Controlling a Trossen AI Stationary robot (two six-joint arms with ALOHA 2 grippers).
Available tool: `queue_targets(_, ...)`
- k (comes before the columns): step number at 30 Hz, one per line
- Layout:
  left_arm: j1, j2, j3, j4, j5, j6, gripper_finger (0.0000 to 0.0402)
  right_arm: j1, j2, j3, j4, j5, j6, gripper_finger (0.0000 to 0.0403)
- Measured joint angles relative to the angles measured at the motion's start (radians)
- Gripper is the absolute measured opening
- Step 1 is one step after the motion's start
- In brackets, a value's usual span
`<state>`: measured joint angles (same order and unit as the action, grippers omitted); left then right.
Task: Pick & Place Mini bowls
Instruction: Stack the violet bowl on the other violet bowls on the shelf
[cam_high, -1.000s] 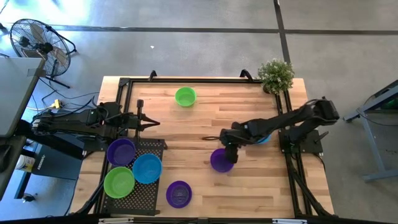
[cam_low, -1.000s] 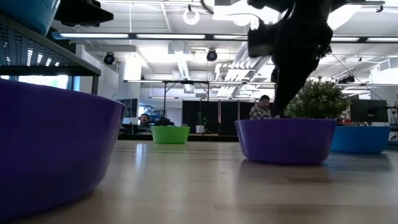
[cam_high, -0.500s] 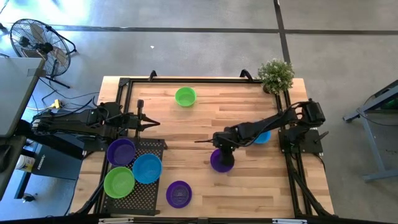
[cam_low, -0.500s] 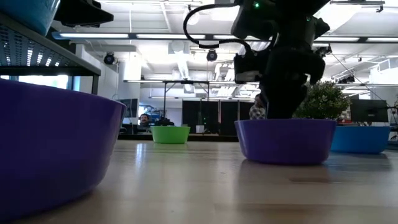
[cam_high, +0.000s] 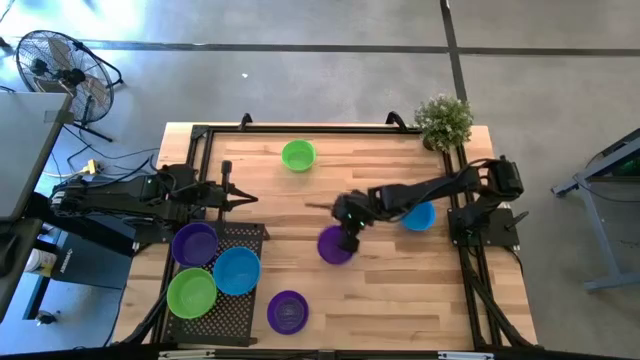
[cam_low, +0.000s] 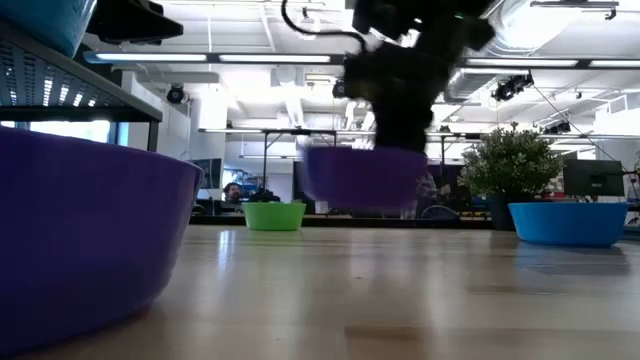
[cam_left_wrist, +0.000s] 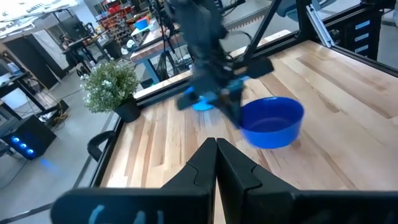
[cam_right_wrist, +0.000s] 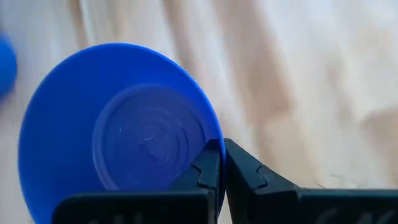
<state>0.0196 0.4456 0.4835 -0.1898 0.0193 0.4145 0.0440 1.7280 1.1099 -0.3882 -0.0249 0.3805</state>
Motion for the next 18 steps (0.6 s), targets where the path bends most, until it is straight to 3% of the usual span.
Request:
queue_targets(6, 0.000, 0.019, 0.000, 0.006, 0.000, 0.000, 0.0003, -0.111, 0.038, 0.114, 0.103, 0.042, -0.033, 0.0003)
queue_targets(18, 0.000, 0.024, -0.001, 0.005, 0.000, 0.000, 0.0003, -0.217, 0.293, 0.294, 0.124, 0.000, -0.101, 0.0005)
